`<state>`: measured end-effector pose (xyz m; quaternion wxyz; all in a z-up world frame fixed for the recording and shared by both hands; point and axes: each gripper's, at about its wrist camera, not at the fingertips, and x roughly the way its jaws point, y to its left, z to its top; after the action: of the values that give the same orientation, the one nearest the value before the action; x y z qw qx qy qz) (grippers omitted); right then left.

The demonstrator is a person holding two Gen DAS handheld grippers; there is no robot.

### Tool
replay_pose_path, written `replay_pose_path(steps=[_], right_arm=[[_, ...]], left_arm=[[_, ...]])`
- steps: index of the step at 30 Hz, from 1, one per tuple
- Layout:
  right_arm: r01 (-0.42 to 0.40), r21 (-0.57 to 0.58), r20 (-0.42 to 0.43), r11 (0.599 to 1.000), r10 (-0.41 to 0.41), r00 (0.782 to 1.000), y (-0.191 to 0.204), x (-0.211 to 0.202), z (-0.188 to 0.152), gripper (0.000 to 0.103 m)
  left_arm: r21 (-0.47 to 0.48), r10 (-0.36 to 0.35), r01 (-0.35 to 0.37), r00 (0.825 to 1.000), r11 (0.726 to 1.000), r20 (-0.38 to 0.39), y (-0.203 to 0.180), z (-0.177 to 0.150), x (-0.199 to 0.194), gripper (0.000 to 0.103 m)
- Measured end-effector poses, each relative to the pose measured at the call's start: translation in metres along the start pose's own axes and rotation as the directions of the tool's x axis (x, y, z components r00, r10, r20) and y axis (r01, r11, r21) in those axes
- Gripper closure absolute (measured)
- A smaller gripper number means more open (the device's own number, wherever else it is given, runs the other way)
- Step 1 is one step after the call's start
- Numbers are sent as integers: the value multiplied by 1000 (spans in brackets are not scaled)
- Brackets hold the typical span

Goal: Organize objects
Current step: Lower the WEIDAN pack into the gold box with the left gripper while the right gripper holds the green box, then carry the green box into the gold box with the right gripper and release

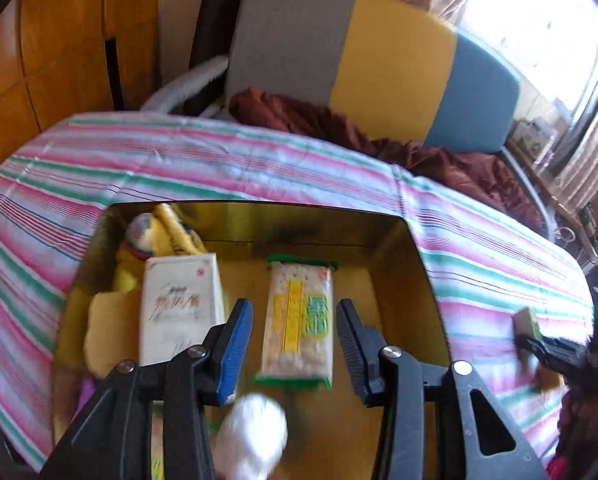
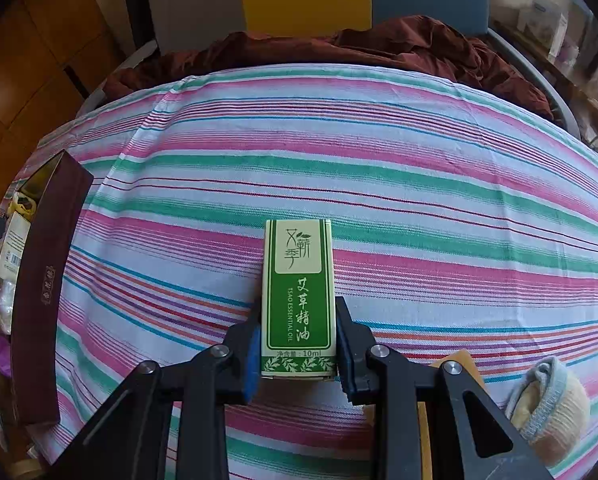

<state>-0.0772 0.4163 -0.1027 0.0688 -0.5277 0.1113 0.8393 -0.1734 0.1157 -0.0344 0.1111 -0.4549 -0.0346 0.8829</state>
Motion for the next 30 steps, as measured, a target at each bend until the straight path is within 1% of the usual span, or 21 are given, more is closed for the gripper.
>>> replay_pose_path(steps=[4, 9, 11, 13, 16, 22, 26, 30], right_arm=[[12, -6, 7, 1000, -12, 1000, 0, -2, -2, 71], [29, 16, -13, 999, -28, 1000, 6, -4, 1, 72], [2, 30, -6, 1000, -1, 1000, 17, -11, 1, 72], [-36, 13, 21, 999, 36, 999, 36, -23, 0, 72], [-84, -48, 58, 995, 87, 994, 76, -41, -1, 72], [-185, -178, 97, 967, 204, 974, 165, -66, -1, 72], [-207, -249, 82, 946, 233, 969, 217, -65, 1, 72], [-180, -281, 47, 943, 201, 978, 255, -45, 3, 72]], left_arm=[[27, -11, 10, 998, 1000, 54, 2, -27, -35, 59], [67, 28, -36, 993, 997, 118, 5, -57, -67, 59], [76, 39, -49, 991, 996, 130, 8, -66, -74, 59], [80, 45, -56, 990, 995, 134, 10, -72, -79, 59], [77, 47, -58, 990, 995, 135, 15, -80, -81, 59], [40, 47, -52, 991, 998, 124, 29, -89, -80, 59], [16, 46, -49, 991, 999, 122, 40, -93, -80, 59], [-12, 40, -39, 992, 999, 121, 53, -98, -82, 59]])
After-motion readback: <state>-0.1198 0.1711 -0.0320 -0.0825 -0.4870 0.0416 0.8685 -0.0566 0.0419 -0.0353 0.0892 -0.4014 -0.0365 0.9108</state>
